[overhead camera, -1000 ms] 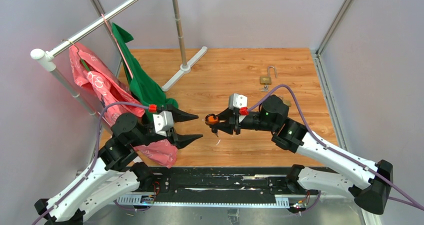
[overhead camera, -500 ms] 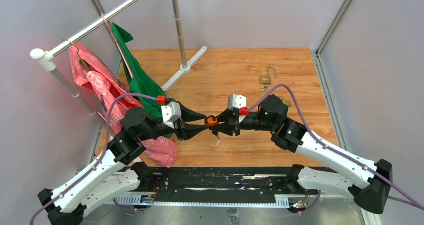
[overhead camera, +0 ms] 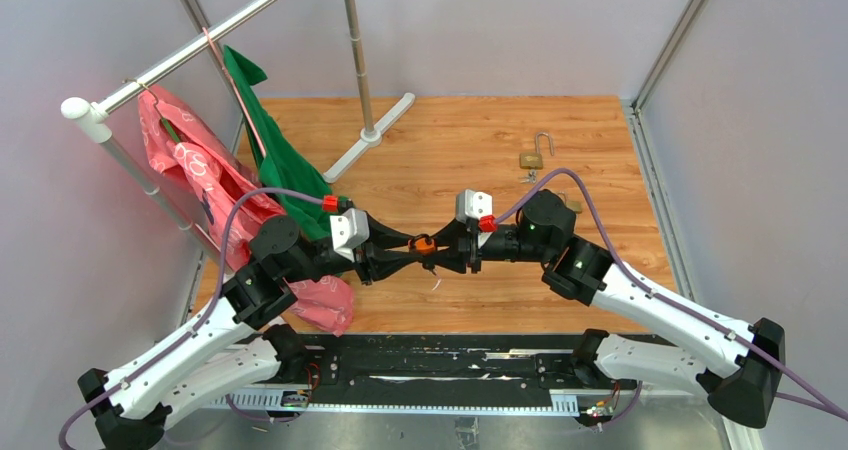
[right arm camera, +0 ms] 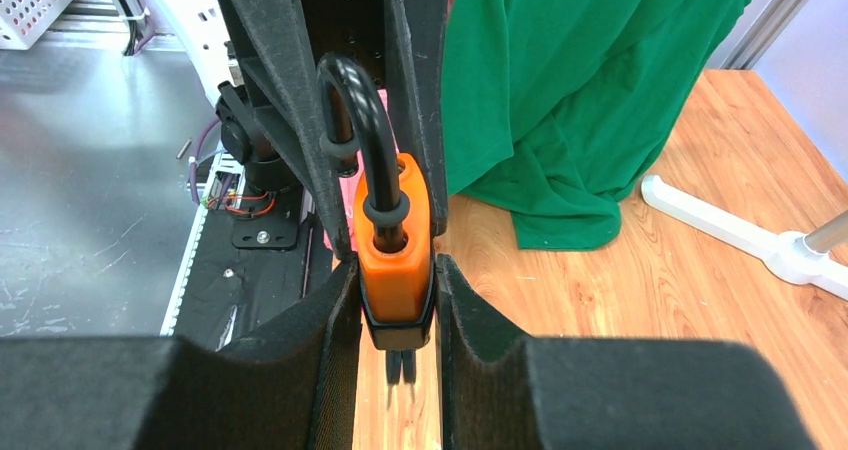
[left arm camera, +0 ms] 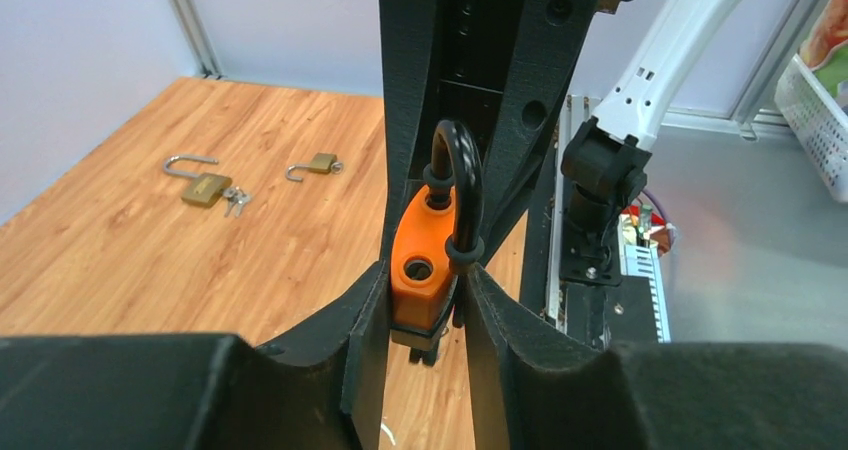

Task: Lock with the key
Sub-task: Lock the lock.

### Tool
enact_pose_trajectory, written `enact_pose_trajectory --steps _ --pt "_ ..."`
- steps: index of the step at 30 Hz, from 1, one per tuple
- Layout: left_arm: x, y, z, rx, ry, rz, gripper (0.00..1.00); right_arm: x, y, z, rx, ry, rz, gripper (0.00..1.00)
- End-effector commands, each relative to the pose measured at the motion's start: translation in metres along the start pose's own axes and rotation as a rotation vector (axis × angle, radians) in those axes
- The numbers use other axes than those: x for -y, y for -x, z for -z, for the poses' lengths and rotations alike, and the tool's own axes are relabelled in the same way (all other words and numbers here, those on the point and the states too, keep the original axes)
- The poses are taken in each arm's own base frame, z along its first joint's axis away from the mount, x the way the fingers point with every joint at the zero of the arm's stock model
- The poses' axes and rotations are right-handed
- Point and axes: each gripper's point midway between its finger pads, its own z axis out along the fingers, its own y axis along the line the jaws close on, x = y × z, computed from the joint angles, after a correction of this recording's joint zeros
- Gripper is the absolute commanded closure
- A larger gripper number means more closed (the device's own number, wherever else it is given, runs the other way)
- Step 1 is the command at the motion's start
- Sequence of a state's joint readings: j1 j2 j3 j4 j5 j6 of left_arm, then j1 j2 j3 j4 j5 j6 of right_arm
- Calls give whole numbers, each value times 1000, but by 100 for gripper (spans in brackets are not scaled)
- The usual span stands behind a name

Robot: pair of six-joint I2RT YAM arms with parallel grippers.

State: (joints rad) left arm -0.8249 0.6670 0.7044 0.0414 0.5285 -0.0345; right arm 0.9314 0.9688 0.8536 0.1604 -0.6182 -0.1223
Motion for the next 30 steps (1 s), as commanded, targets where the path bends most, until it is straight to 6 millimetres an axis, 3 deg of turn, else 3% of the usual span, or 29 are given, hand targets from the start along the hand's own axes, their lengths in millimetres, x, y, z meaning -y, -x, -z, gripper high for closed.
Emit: enact_pose_trajectory --steps 1,2,4,5,12,13,14,16,17,18,22,26,30 --pt "6 3 -3 28 -25 -9 65 2 23 -2 65 7 50 100" --pt "5 4 -3 32 -18 -3 69 2 23 -2 64 7 51 100" --pt "2 6 -3 38 0 8 96 2 22 -1 61 3 53 100" --pt "5 7 -3 39 -15 5 100 2 22 -1 61 3 54 100" --pt "8 6 -2 38 -27 31 100 2 20 0 52 4 60 100" --pt "6 5 -1 37 -8 39 100 2 19 1 47 -2 62 93" --pt "5 4 -1 32 -2 43 100 4 17 2 33 -11 65 78" --pt "5 1 0 17 2 37 100 5 12 7 -14 -22 88 36" --pt "5 -2 1 7 0 31 100 7 11 11 -42 -34 96 22" --pt "6 -4 3 -4 -3 23 100 6 2 18 -101 -39 95 19" --pt "7 -23 8 -83 -6 15 100 2 14 36 -174 -31 133 16" --pt "5 -30 9 -103 -7 -21 100 2 32 34 -176 -17 113 29" --pt "5 -30 8 -98 -7 -16 100 -11 45 22 -148 86 100 40"
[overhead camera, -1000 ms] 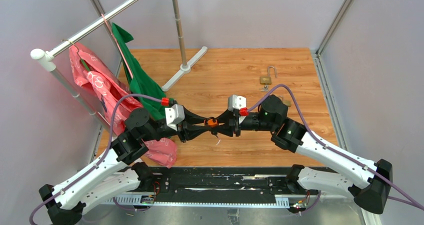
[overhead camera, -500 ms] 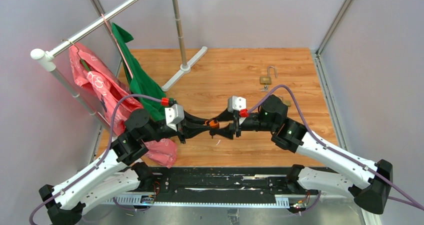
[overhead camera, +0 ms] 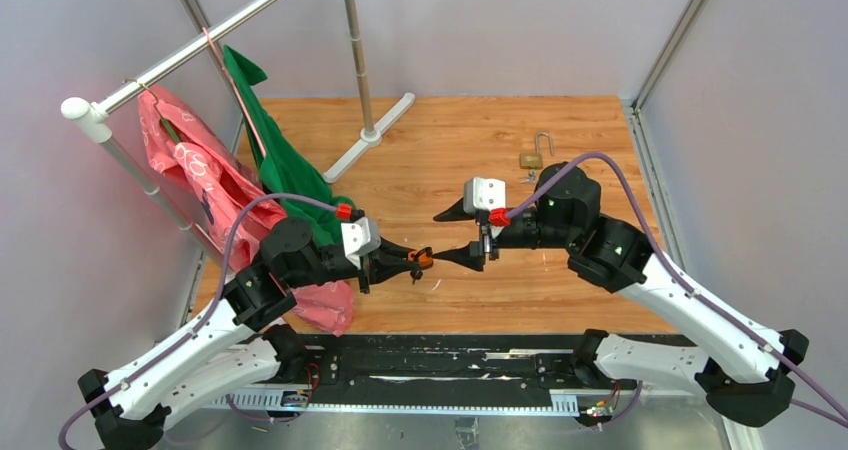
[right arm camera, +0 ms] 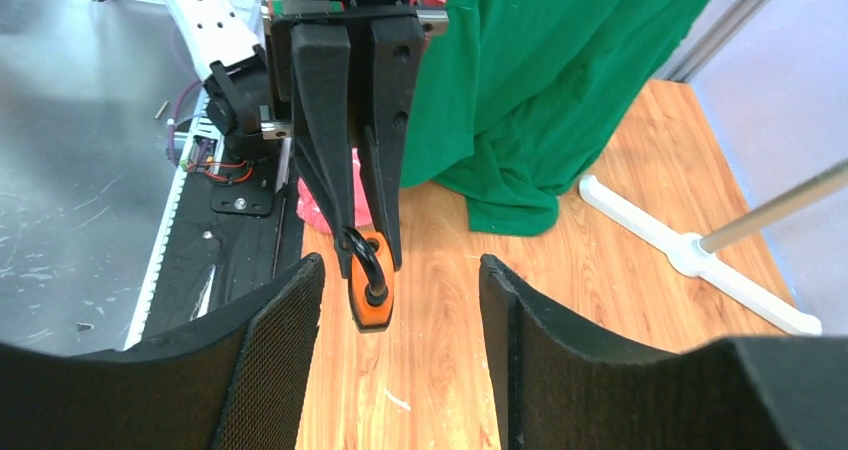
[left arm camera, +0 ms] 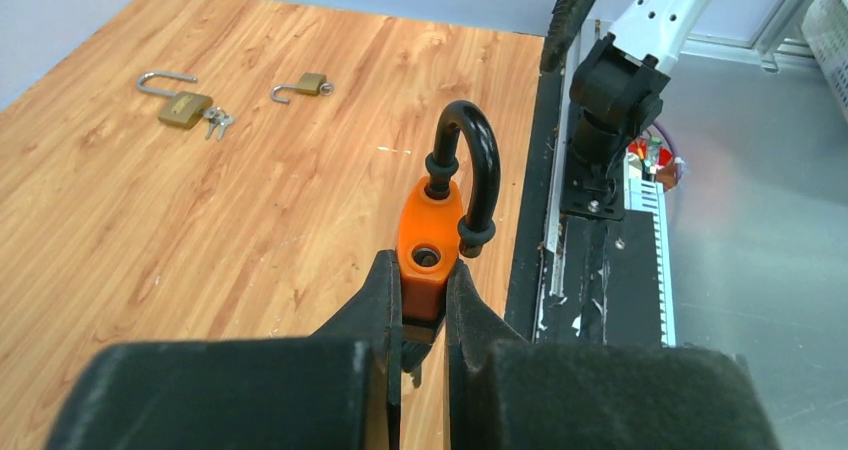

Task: Lock with the key
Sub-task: Lock the lock.

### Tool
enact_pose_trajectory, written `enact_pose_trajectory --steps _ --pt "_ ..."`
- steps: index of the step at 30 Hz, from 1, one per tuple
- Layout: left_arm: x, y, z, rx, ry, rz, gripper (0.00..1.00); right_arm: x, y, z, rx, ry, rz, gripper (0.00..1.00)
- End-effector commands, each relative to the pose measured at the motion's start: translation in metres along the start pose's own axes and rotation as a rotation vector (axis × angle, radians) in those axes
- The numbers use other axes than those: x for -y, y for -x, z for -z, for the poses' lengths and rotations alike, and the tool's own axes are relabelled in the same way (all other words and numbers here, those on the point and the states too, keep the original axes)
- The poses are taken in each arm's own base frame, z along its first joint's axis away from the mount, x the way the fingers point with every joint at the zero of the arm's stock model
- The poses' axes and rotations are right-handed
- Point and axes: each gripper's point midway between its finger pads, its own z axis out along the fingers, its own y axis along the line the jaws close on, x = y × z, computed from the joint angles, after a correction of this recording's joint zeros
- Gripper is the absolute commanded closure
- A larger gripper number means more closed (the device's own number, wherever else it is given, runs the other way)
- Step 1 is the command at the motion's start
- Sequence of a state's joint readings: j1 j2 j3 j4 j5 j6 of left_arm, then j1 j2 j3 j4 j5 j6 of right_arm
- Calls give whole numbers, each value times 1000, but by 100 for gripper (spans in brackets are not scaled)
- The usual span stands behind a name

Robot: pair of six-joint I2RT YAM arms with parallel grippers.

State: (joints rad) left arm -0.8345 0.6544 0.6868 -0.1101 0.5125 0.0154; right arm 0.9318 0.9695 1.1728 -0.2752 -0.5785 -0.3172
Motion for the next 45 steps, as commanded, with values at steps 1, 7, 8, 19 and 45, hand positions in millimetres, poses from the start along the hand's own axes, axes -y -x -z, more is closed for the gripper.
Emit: enact_pose_trajectory --steps 1,7,8,19,45 --pt "2 8 0 39 -11 -44 100 -17 -2 -7 -35 111 -21 40" --pt "3 9 0 36 -16 -47 100 -22 -6 -17 -57 164 -10 41" --pt "3 8 0 35 -17 -47 100 -22 -6 -19 -62 169 -13 46" --pt "3 6 1 38 -9 -36 100 -11 -7 -22 -54 82 -25 100" --pt "-62 64 5 227 384 -401 0 95 54 5 327 -609 -470 100"
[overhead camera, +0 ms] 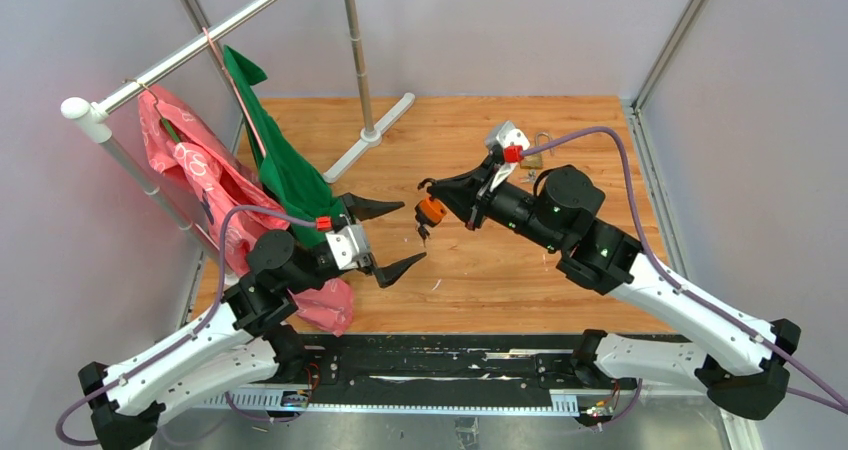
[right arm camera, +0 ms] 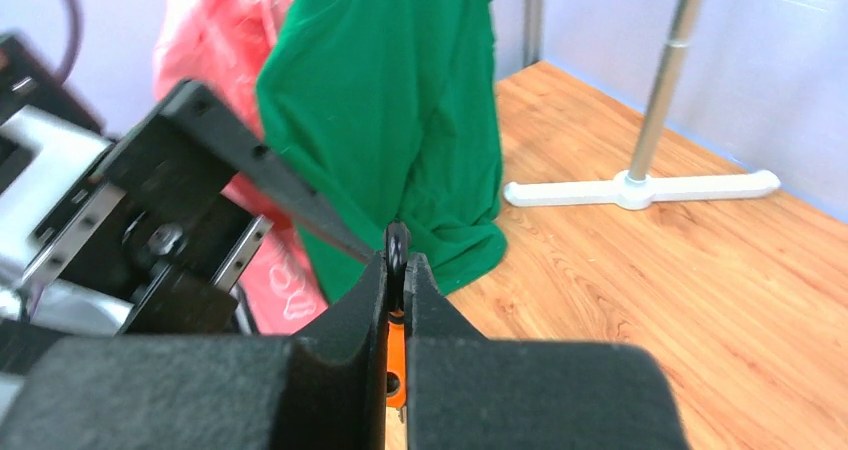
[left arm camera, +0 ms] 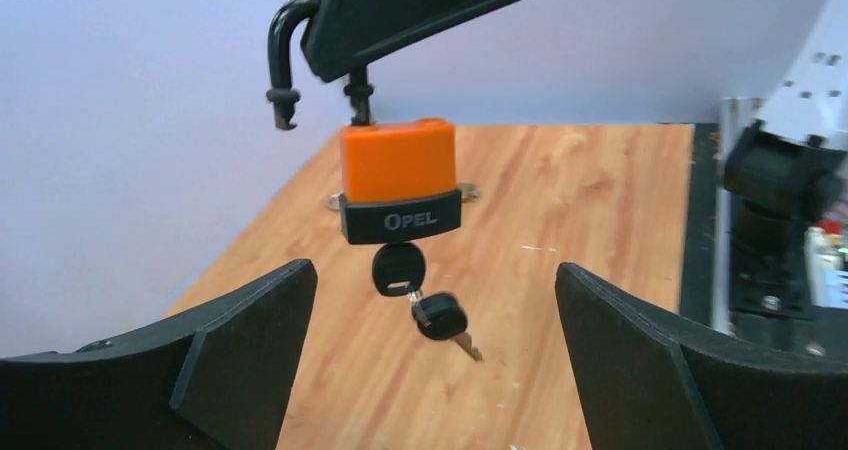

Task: Lock with the key
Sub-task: Lock the lock.

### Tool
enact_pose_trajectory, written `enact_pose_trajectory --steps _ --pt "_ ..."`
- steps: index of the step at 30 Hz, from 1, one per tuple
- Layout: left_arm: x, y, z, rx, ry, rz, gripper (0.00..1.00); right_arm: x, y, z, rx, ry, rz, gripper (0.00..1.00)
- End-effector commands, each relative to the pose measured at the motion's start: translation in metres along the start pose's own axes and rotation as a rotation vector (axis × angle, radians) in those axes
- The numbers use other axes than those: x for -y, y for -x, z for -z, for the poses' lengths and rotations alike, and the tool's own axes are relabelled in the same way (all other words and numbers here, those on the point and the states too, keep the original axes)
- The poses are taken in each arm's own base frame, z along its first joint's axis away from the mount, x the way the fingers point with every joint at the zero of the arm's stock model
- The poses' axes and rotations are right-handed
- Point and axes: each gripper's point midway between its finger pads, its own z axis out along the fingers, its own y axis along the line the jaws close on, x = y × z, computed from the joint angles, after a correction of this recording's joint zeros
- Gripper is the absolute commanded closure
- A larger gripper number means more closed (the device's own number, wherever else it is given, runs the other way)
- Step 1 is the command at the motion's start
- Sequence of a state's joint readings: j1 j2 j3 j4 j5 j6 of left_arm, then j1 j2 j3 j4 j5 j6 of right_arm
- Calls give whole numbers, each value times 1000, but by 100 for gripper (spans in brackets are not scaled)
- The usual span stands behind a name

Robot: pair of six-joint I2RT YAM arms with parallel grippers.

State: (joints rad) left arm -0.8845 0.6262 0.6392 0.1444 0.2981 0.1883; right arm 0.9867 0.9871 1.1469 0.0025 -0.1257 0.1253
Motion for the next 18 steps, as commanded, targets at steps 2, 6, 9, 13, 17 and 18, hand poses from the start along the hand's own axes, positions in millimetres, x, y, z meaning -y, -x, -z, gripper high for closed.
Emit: enact_pose_trajectory --steps 2,6,9,13,17,18 --pt "-48 7 -6 5 251 -229 0 28 27 -16 145 -194 -151 100" --pt "-50 13 -9 8 244 -276 0 27 24 -24 124 -190 -148 100" --pt "-51 15 -10 23 248 -274 0 33 28 -21 166 -230 -198 100" --pt "-69 20 -15 24 332 -369 0 27 37 -25 213 -199 -254 100" --pt "-61 16 -23 30 282 -365 0 33 39 -24 246 -240 -303 100" --pt "-57 17 -27 40 260 -373 0 33 39 -25 258 -242 -324 100"
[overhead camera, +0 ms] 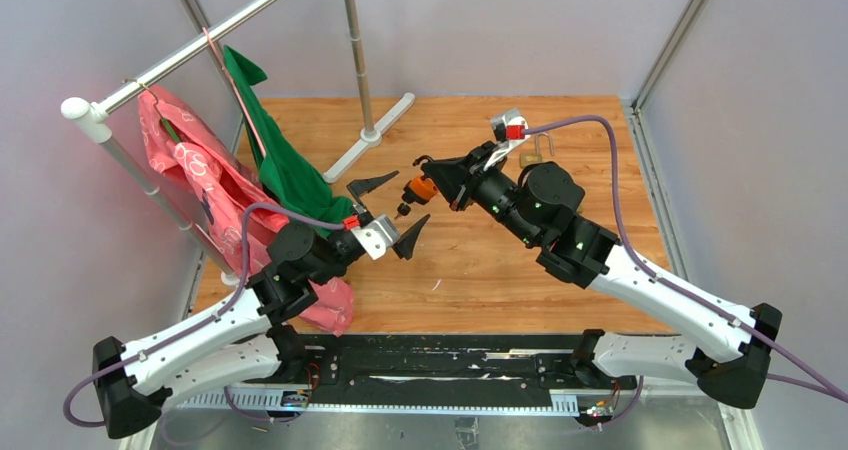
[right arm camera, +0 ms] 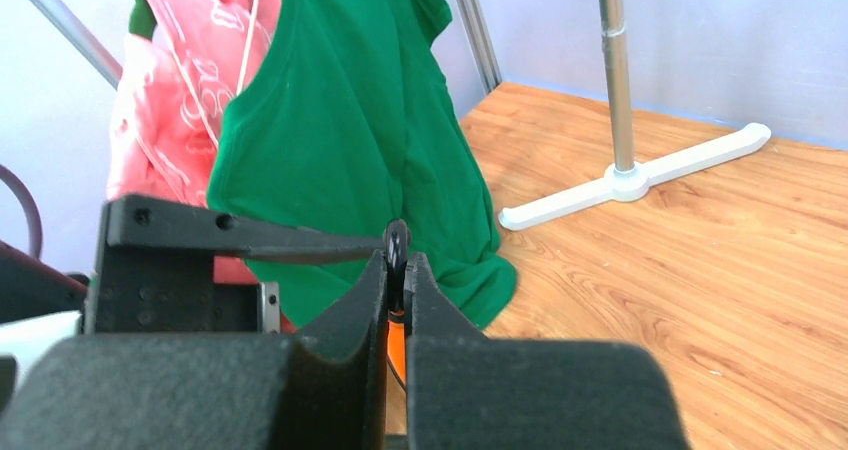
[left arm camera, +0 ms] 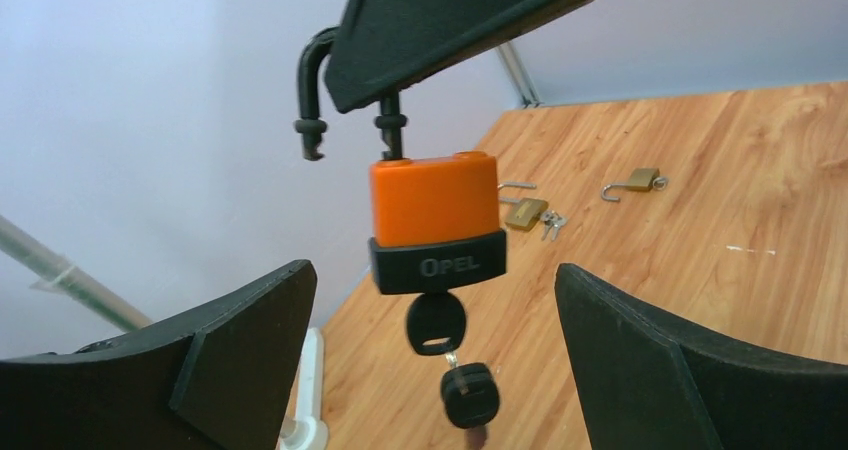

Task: Lock with the key
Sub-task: Lock the lock.

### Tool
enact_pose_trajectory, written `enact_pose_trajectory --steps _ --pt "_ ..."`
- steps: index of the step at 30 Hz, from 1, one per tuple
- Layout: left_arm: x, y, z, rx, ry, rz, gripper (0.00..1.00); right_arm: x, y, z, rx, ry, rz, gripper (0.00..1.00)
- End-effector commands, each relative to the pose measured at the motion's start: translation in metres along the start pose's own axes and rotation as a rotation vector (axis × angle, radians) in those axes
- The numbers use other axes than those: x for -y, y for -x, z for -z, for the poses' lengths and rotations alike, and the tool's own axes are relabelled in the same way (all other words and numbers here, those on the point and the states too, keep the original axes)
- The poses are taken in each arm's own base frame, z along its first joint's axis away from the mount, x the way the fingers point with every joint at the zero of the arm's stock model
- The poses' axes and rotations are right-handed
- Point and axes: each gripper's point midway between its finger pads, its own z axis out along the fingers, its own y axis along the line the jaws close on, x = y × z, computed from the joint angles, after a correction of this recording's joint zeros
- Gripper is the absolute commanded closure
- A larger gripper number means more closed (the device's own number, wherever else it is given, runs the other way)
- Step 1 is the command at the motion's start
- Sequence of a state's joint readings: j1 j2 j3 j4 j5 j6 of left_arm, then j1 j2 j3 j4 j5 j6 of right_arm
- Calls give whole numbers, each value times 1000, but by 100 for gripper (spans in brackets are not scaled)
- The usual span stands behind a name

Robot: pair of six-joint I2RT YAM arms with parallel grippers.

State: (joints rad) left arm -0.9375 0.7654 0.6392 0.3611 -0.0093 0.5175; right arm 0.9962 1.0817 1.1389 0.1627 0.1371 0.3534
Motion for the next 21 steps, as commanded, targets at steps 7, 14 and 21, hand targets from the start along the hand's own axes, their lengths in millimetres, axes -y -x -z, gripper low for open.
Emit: enact_pose_trajectory --steps 7,14,21 --pt "-22 24 -13 116 113 -190 12 -15 27 -1 133 18 -158 100" --pt "-15 11 -17 75 83 -233 29 -17 25 -3 129 32 -153 100" --pt "-12 5 -22 38 60 -250 33 -15 22 -5 116 16 -143 100"
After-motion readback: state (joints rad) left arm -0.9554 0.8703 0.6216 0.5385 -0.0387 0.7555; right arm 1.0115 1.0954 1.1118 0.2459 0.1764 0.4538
